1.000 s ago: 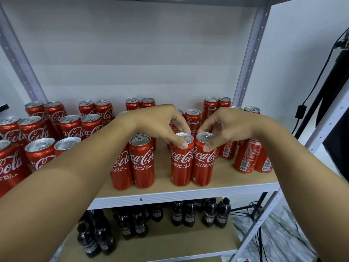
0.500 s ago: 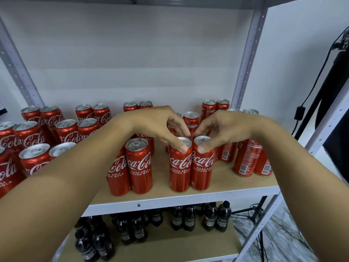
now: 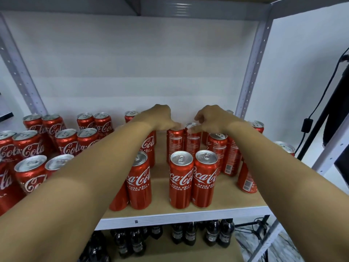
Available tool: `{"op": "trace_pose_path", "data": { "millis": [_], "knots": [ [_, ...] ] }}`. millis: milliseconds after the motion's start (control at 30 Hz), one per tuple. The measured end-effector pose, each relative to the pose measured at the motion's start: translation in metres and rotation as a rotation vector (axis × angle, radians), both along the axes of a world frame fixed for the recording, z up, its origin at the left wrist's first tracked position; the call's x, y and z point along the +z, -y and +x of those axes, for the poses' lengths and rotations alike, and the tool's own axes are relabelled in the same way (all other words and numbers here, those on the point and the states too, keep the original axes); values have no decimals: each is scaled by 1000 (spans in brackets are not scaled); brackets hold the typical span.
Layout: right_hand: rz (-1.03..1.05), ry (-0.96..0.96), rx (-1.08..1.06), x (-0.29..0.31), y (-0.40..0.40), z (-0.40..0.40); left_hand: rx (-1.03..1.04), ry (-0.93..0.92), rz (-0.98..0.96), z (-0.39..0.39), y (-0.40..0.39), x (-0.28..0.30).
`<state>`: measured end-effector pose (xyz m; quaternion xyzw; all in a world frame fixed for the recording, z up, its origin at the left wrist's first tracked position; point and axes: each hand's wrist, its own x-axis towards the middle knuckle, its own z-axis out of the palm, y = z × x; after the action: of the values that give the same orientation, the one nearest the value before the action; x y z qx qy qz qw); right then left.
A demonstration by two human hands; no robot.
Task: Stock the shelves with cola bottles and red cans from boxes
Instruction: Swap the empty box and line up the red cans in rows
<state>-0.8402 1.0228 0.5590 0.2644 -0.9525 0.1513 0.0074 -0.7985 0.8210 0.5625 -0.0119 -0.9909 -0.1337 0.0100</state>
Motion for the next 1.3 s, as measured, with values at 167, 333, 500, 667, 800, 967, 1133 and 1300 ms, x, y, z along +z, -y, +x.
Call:
{"op": "trace_pose_path", "data": {
  "millis": [167, 333, 500, 667, 800, 967, 1133, 1300],
  "knots": [
    [-49, 43, -8, -6, 5, -14, -12, 13, -30, -8, -1, -2],
    [24, 103, 92, 1, -3, -23, -86, 87, -40, -8, 1, 4],
    [67, 160, 80, 9, 0, -22, -54, 84, 3, -13, 3, 6],
    [92, 90, 41, 7, 5, -24, -38, 57, 41, -20, -1, 7],
    [90, 121, 95, 10, 2, -29, -117, 81, 16, -21, 2, 11],
    [103, 159, 89, 14, 4, -31, -116, 105, 13, -24, 5, 11],
    [151, 119, 76, 9, 7, -37, -100, 121, 19, -33, 2, 5],
    [118, 190, 146, 14, 2, -36, -193, 188, 78, -33, 11, 10]
  ]
}}
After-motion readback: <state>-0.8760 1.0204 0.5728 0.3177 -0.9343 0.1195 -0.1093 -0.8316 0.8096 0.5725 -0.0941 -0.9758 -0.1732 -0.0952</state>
